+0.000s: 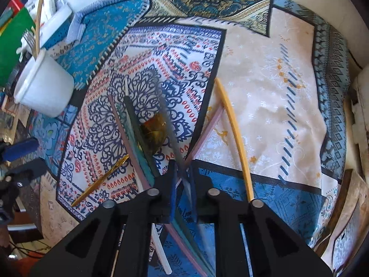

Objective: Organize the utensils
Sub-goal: 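Grasp a white chopstick with the left tool while the right tool grasps a grey chopstick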

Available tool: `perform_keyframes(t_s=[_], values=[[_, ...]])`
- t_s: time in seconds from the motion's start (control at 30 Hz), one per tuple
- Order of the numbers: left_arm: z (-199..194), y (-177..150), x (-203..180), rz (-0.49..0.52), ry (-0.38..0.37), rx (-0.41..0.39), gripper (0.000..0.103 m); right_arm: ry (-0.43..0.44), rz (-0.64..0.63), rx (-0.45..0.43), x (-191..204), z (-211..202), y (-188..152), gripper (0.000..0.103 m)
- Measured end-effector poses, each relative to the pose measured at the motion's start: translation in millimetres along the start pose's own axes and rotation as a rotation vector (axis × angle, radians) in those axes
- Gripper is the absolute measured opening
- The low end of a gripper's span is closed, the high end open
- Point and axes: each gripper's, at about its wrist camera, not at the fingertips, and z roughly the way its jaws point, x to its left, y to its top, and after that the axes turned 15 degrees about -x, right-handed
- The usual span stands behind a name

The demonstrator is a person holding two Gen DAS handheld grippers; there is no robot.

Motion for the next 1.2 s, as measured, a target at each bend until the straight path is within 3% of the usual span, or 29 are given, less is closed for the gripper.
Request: perform_keyframes(t_s=[0.33,0.53,0.57,0.6,0.9,1.2], values=[[30.8,17.4,-30.9,-0.002,-0.101,0.051,0.042,-0.011,0.134,-0.068,-27.1,-39.6,-13.3,0.005],[54.1,13.3,-54.0,0.013,-0.161,0.124,0.020,-0.027,0.183,-0.088,-38.2,-55.2,-25.5,0.005],[57.0,11.0,-56.7,0.018,-0.161,0.136,0.011,-0.026,0.192,-0.089,-40.1,-57.3,-27.7,0.005],[60.5,8.2,-59.7,0.025,-0.160,0.150,0.008,-0.026,0.201,-0.091,-41.8,-59.7,-30.3,0.005],[75.9,1.3,-66.8,-0.005,-0.140,0.187,0.009,-0.027,0.229,-0.109,-46.1,-77.2,-38.4,0.006],[84.3,11.8,-85.8,0.049,-0.049,0.136,0.008,-0.012,0.243,-0.134,-45.8,-85.8,-39.6,0.006]])
